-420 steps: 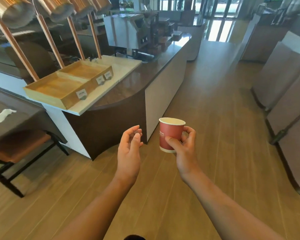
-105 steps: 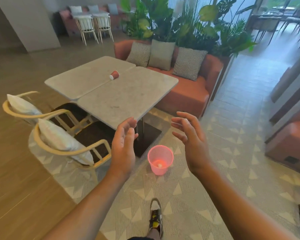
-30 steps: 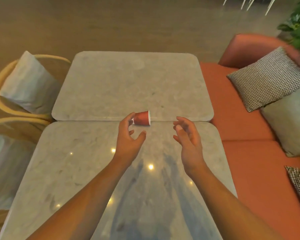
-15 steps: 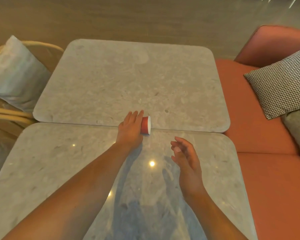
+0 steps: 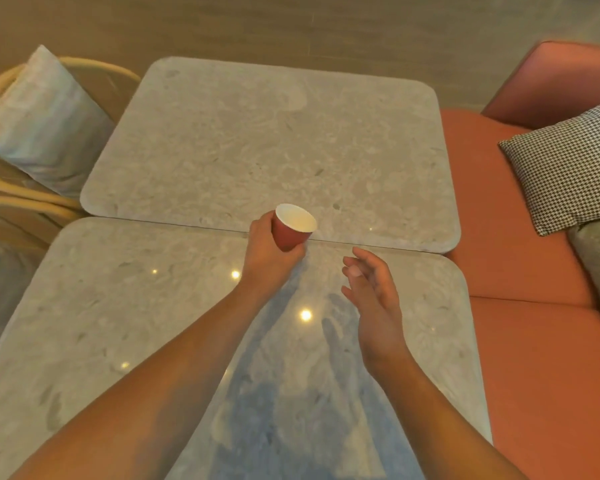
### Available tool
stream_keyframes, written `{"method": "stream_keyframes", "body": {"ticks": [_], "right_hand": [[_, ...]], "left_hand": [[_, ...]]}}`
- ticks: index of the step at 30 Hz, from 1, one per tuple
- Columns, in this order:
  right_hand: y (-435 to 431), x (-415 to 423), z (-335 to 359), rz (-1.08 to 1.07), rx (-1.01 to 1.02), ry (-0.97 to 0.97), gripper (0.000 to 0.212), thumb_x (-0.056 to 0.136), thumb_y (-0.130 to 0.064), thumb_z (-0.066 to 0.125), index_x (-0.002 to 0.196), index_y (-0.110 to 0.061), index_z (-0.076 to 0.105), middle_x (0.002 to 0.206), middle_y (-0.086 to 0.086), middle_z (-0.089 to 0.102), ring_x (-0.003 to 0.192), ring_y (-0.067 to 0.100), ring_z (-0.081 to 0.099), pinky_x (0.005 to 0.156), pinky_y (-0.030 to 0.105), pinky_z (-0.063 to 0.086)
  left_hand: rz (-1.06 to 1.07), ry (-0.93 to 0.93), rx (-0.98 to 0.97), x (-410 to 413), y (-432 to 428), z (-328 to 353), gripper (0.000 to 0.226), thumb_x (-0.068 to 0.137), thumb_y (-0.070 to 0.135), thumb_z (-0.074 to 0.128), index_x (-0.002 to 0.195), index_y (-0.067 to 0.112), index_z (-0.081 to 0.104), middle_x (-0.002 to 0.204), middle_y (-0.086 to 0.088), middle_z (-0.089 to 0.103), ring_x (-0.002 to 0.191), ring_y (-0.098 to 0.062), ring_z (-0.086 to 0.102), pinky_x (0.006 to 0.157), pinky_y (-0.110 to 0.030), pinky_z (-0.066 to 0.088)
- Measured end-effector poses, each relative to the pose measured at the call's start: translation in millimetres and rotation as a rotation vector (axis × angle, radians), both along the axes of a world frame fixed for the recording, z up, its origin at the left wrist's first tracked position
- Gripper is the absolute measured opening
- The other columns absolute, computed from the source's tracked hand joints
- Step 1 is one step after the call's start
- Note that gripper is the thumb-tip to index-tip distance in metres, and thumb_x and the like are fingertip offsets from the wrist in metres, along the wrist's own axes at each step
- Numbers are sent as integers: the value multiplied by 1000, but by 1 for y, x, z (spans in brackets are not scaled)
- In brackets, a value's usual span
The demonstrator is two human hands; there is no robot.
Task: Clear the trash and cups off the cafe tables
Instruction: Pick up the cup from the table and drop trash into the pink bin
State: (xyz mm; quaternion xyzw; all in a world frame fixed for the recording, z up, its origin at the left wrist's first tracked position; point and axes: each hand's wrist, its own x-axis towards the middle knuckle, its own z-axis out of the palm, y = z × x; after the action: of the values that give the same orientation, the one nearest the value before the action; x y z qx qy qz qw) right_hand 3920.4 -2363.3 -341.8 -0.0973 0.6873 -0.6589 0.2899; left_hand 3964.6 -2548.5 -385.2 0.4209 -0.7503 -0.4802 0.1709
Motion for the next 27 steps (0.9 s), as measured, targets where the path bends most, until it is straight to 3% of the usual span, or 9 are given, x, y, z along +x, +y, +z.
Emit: {"method": "stream_keyframes", "body": {"ticks": [2, 5, 8, 10, 14, 18, 22, 24, 27], "right_hand": [[-4, 5, 13, 29, -27, -9, 31, 99, -53, 61, 130, -51, 61, 130, -27, 65, 120, -8, 62, 90, 19, 52], [-8, 16, 39, 80, -113, -1, 44, 92, -52, 66, 134, -42, 62, 133, -19, 67, 127, -1, 61, 106, 29, 52], [-14, 37, 70, 162, -197, -1, 49, 88, -52, 69, 134, -38, 62, 132, -13, 68, 129, 3, 62, 114, 39, 50], [-17, 57, 89, 225, -244, 0, 56, 84, -54, 70, 135, -35, 61, 131, -11, 69, 130, 7, 62, 116, 44, 49], [-20, 107, 119, 381, -294, 24, 60, 85, -59, 67, 139, -32, 59, 134, -6, 67, 132, 13, 62, 117, 50, 48], [-23, 160, 139, 511, -319, 47, 56, 88, -62, 63, 138, -38, 59, 134, -12, 68, 132, 12, 62, 113, 47, 52], [-20, 216, 155, 636, -344, 80, 57, 85, -80, 64, 134, -51, 60, 133, -18, 68, 131, 7, 62, 106, 36, 55], [-17, 245, 160, 700, -351, 98, 59, 83, -83, 62, 134, -55, 58, 134, -20, 67, 131, 4, 61, 101, 29, 56], [-10, 293, 165, 787, -364, 114, 44, 92, -72, 61, 133, -56, 57, 131, -25, 66, 129, 1, 61, 97, 21, 57]], "left_hand": [[71, 129, 66, 21, 23, 21, 71, 84, 27, 88, 140, 35, 45, 131, 12, 51, 112, 0, 58, 79, -2, 48], [162, 268, 152, 57, 55, 58, 71, 84, 24, 88, 142, 31, 48, 132, 11, 60, 116, 3, 61, 82, -3, 49], [223, 348, 162, 98, 76, 99, 69, 85, 18, 87, 139, 36, 50, 122, 26, 63, 108, 16, 60, 80, -3, 49], [265, 388, 135, 126, 86, 120, 66, 85, 16, 88, 135, 40, 52, 119, 29, 65, 109, 12, 62, 82, -7, 51], [381, 423, 64, 187, 101, 154, 72, 84, 23, 89, 143, 37, 50, 131, 19, 63, 119, 3, 62, 88, -13, 54], [495, 420, -15, 250, 119, 179, 68, 85, 31, 88, 132, 57, 47, 122, 42, 60, 117, 15, 58, 83, -5, 51], [619, 476, -68, 316, 141, 196, 73, 77, 36, 87, 142, 37, 52, 128, 22, 67, 118, 1, 64, 89, -14, 55], [667, 491, -86, 349, 155, 203, 70, 73, 42, 86, 135, 44, 54, 124, 24, 68, 116, 1, 66, 87, -15, 55], [747, 494, -117, 399, 178, 209, 64, 69, 48, 84, 126, 48, 55, 118, 29, 69, 113, 2, 67, 84, -15, 55]]}}
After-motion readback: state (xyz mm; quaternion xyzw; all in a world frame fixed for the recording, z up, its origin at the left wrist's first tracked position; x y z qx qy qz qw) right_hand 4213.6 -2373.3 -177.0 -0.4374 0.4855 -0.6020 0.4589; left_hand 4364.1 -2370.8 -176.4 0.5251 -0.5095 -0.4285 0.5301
